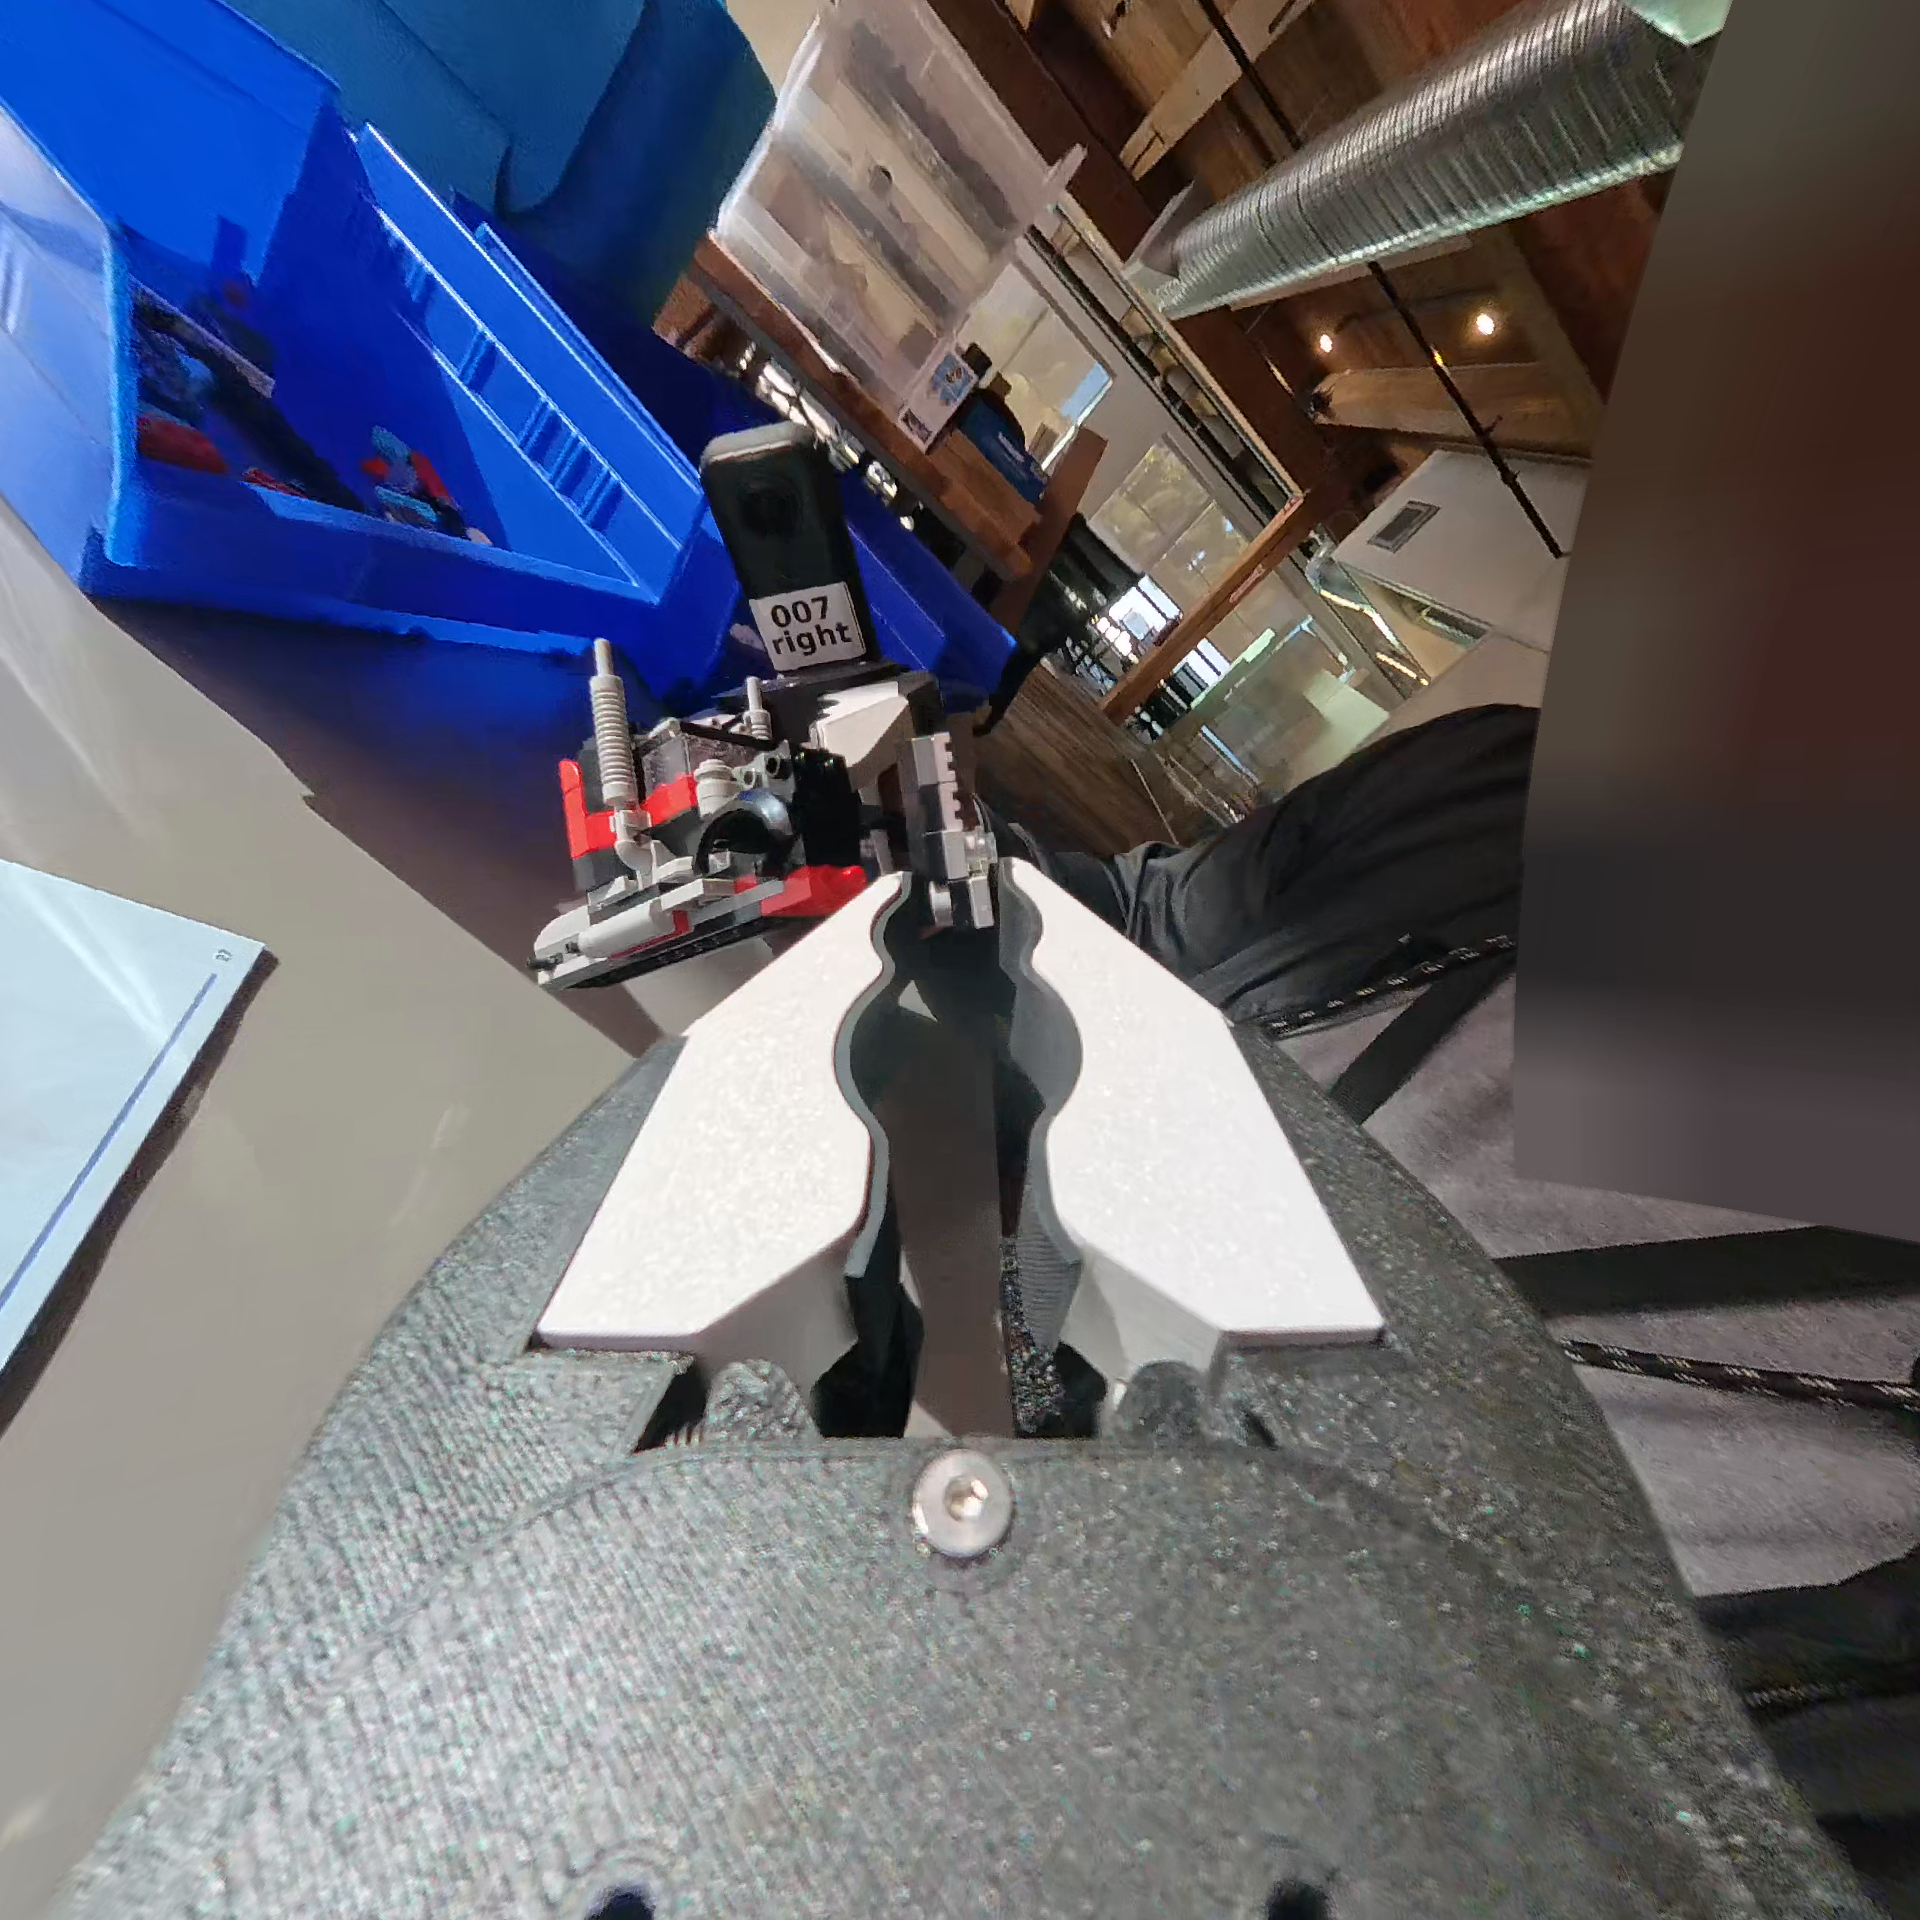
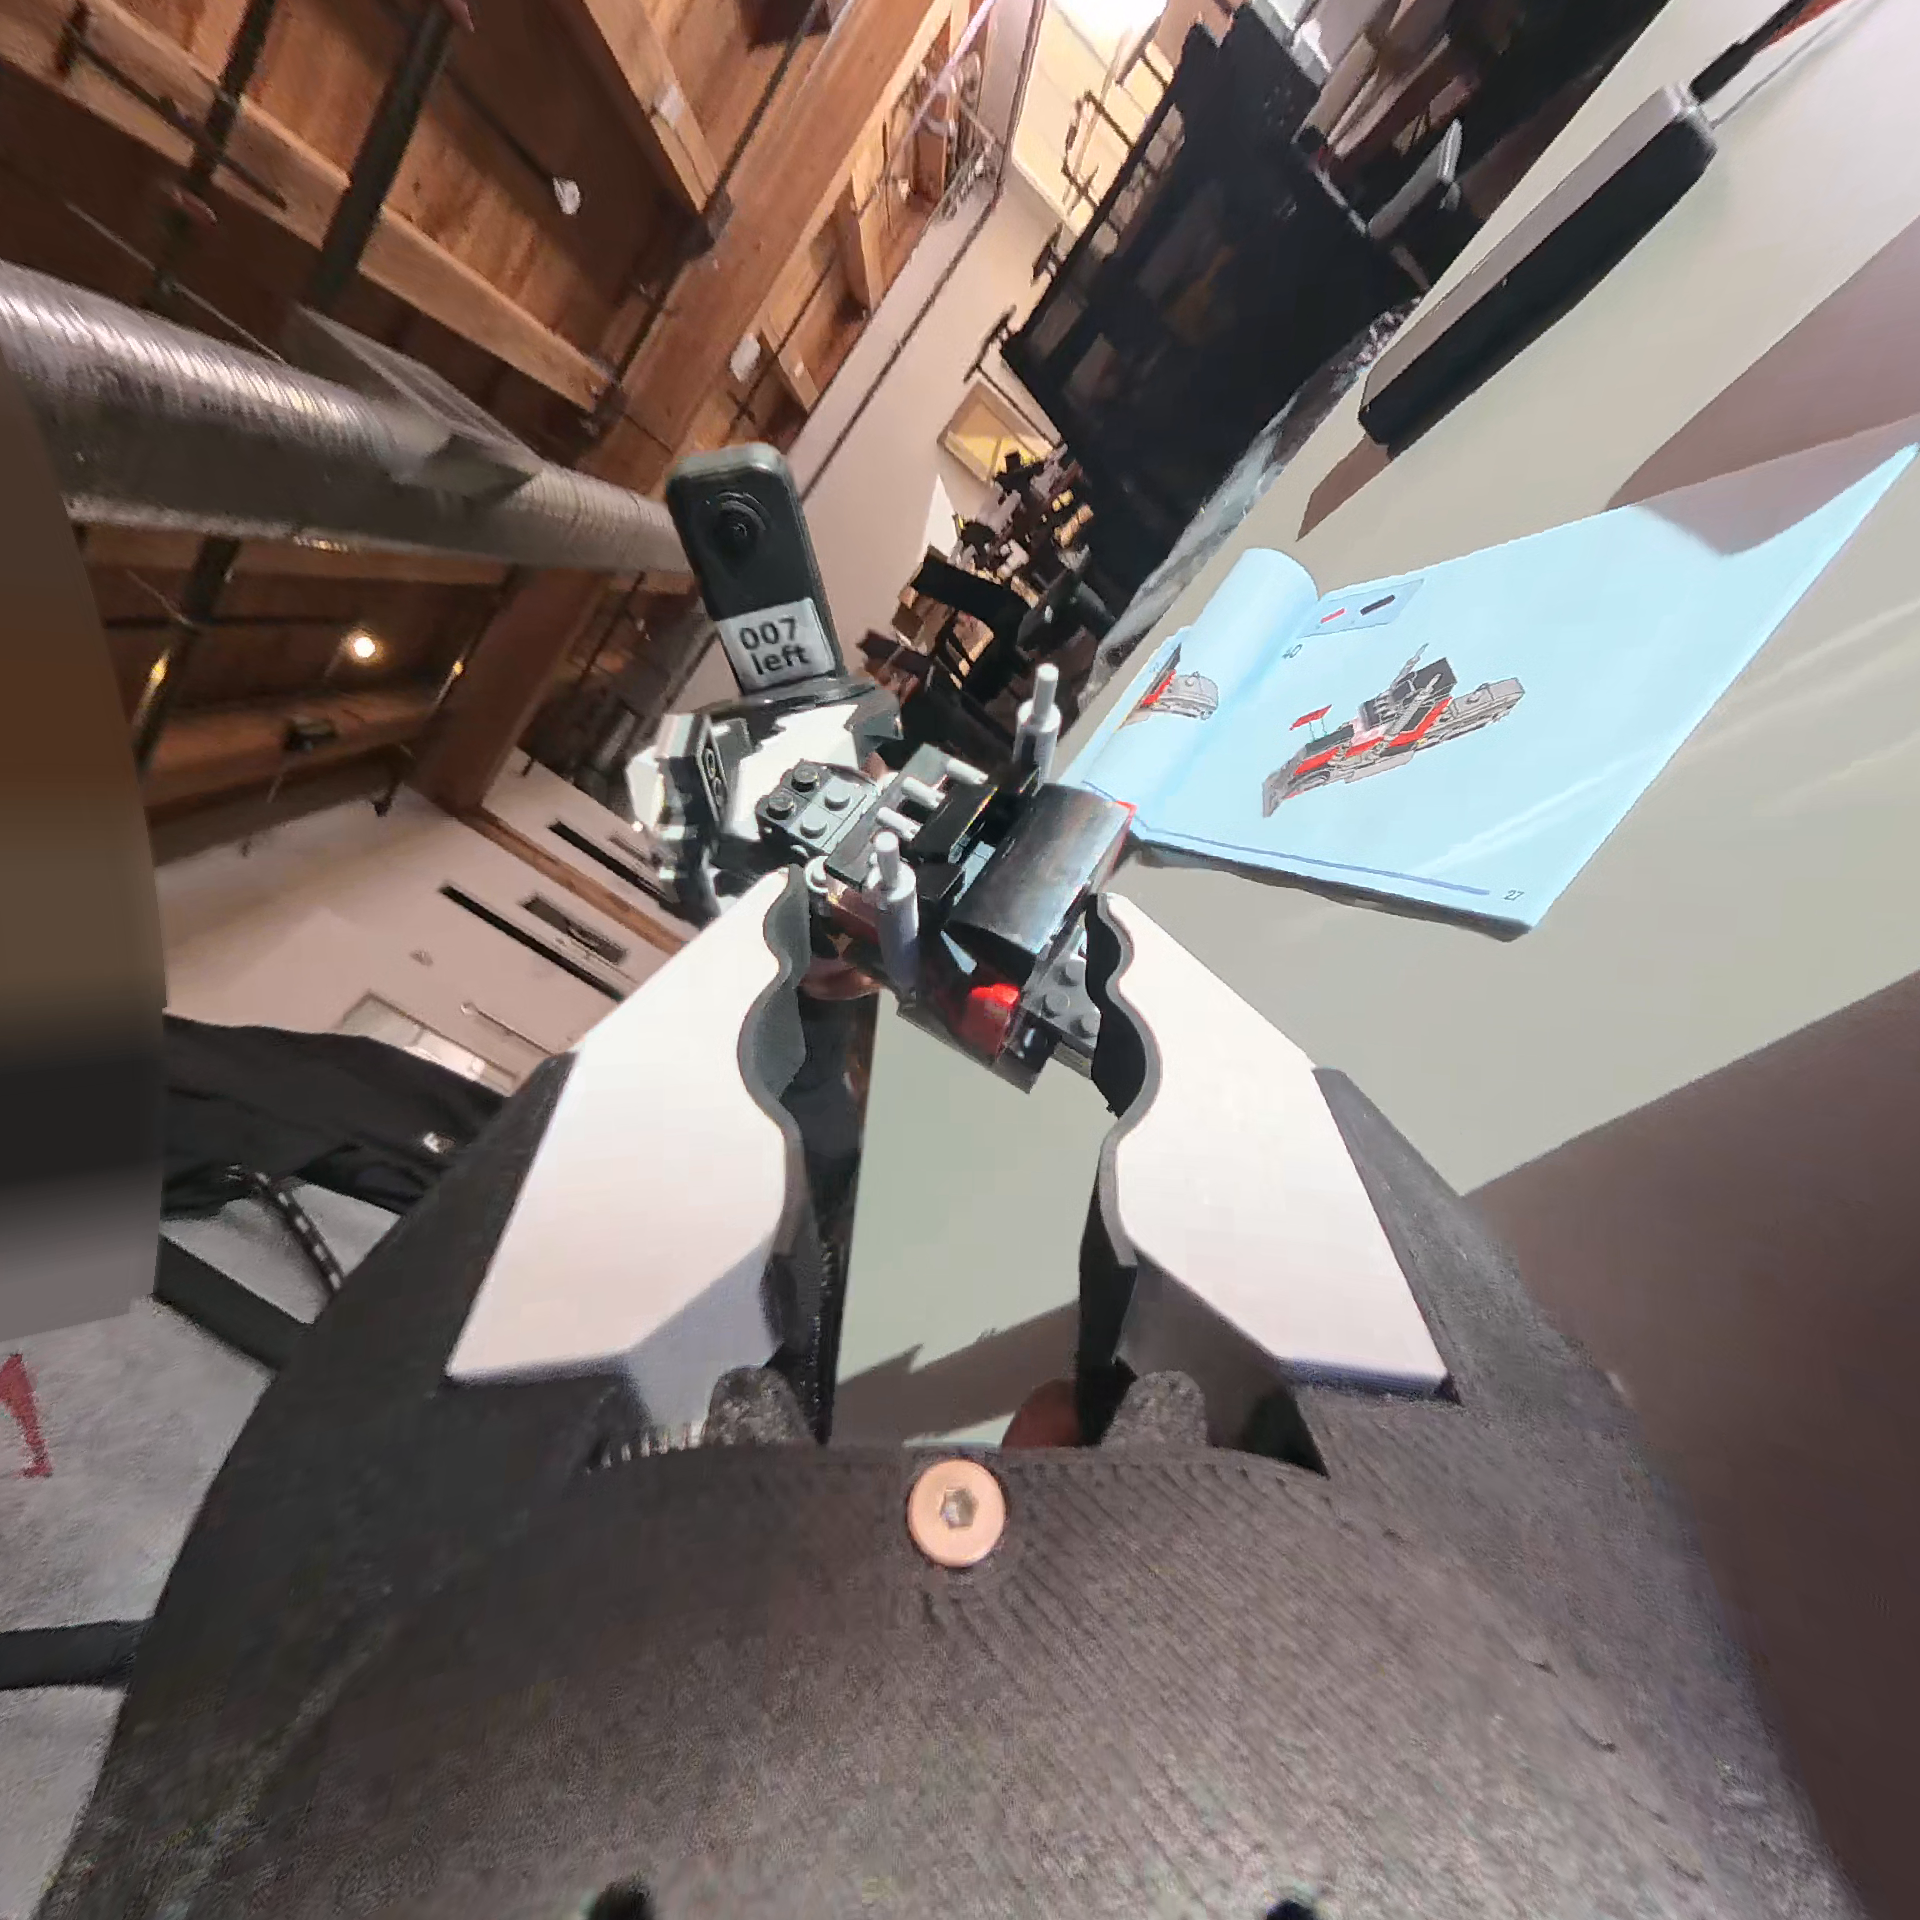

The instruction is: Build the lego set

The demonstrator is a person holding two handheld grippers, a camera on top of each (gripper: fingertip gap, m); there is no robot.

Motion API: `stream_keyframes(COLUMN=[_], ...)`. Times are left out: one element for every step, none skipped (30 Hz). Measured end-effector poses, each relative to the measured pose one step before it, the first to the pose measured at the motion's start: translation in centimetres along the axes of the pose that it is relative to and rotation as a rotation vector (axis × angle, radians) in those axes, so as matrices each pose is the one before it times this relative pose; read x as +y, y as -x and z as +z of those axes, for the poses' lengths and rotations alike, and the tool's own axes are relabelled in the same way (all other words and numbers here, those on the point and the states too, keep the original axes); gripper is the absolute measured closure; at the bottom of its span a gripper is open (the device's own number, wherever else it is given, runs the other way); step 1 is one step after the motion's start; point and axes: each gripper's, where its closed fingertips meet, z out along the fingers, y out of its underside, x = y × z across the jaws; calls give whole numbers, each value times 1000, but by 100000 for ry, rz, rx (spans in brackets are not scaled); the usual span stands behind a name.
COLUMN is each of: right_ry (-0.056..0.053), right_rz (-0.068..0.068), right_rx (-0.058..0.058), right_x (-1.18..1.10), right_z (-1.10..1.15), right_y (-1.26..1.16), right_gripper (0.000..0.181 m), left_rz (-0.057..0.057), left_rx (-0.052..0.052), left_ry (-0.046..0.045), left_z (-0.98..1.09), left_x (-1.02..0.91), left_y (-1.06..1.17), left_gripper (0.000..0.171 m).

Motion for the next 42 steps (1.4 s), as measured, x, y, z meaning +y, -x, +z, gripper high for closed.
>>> stream_keyframes(right_ry=[-2544, -2806, -3039, -2941, -3189, -3784, -3704, -2960, -2480, -2338, -2119, -1753, -1561, -1451, -1196, -1023, -1137, -1052, -852, -545, -428, -291, -381, -520, -740, -590, -563, -606, -555, -456, -356, -404, -274, -183, -194, -84, 0, -93, -318, -408, -374, -348], right_rz=[1249, 1253, 966, 1234, 2000, 1984, 1340, 896, 454, 671, 586, 346, 135, 79, -70, -76, 186, 524, 728, 777, 812, 720, 522, 296, 192, 401, 681, 1049, 1322, 1327, 1087, 954, 979, 1021, 929, 831, 709, 583, 549, 454, 323, 92], right_rx=[-1498, -1031, -441, -368, -678, -1407, -1437, -600, 101, -447, -829, -445, -292, -227, -259, -176, -201, -320, -309, -319, -382, -549, -469, -254, -349, -315, -175, -116, 13, 21, -78, -86, -38, -96, -47, 35, 57, 109, -31, -114, -82, -71], right_x=[-65, -53, -36, 9, -55, -196, -197, -89, -16, -45, -62, -49, -47, -68, -79, -63, -93, -83, -53, -12, 8, 6, -15, -55, -91, -104, -95, -109, -110, -107, -98, -95, -81, -66, -39, -29, -10, -14, -20, -31, -32, -31], right_z=[-294, -298, -287, -295, -316, -349, -358, -346, -314, -301, -278, -243, -230, -205, -187, -156, -145, -128, -98, -79, -59, -34, -41, -30, -43, -36, -45, -62, -72, -56, -53, -27, -11, 11, 11, 25, 13, -31, -61, -82, -76, -76], right_y=[361, 271, 153, 116, 155, 314, 354, 228, 124, 206, 252, 179, 146, 139, 120, 99, 65, 59, 30, 16, 16, 43, 44, 12, 30, 5, -49, -72, -106, -120, -93, -84, -90, -91, -94, -89, -72, -49, -24, 7, 10, 26], right_gripper=[127, 127, 127, 127, 127, 127, 127, 127, 127, 127, 126, 126, 126, 126, 126, 126, 126, 126, 126, 126, 126, 126, 126, 126, 126, 126, 125, 125, 125, 125, 125, 125, 125, 125, 125, 125, 125, 125, 125, 125, 125, 125], left_rz=[-1120, -1700, -1481, -1618, -1654, -1428, -1195, -1085, -1242, -1162, -1147, -1336, -1506, -1572, -1591, -1843, -1810, -1588, -1320, -939, -665, -649, -762, -638, -503, -540, -338, -218, -247, -252, -139, -247, -248, -152, -17, 183, 392, 527, 232, 78, 137, 48], left_rx=[346, 541, 1154, 1423, 1069, 422, 213, 349, 231, 68, 42, 37, 100, -180, -240, -93, 36, -2, -178, -336, -567, -429, -350, -515, -244, -76, -321, -407, -209, -242, -320, -453, -834, -965, -849, -782, -907, -722, -279, -323, -414, -458], left_ry=[2993, 3242, 3381, 3176, 3092, 3196, 3132, 2422, 1891, 1742, 1593, 1287, 1393, 1541, 1504, 1418, 973, 597, 598, 597, 574, 500, 321, 52, -236, -411, -582, -645, -971, -1150, -1145, -1364, -1631, -1364, -1315, -1387, -1301, -1481, -1273, -987, -744, -547], left_z=[244, 291, 332, 356, 397, 396, 367, 336, 317, 308, 309, 311, 311, 312, 283, 256, 221, 179, 172, 175, 166, 174, 167, 133, 122, 84, 66, 34, 17, 10, -9, -7, -28, -31, -59, -77, -83, -100, -69, -34, 6, 57], left_x=[26, 54, 55, 5, -19, 14, -11, -100, -179, -170, -163, -149, -106, -35, -1, 11, -57, -116, -120, -124, -110, -108, -106, -113, -108, -93, -75, -64, -95, -115, -101, -135, -152, -105, -87, -83, -64, -87, -65, -57, -41, -48], left_y=[-111, -105, -228, -347, -338, -283, -254, -307, -259, -211, -172, -118, -69, 3, 41, 34, -19, -42, -60, -73, -56, -73, -58, -17, -63, -84, -37, -16, -54, -47, -30, -25, 17, 8, -22, -90, -99, -146, -192, -147, -138, -99], left_gripper=[158, 158, 158, 158, 158, 158, 158, 158, 158, 158, 159, 159, 159, 159, 159, 159, 159, 159, 159, 159, 159, 159, 159, 159, 159, 159, 159, 159, 159, 159, 159, 159, 159, 159, 159, 159, 159, 159, 159, 159, 159, 159])
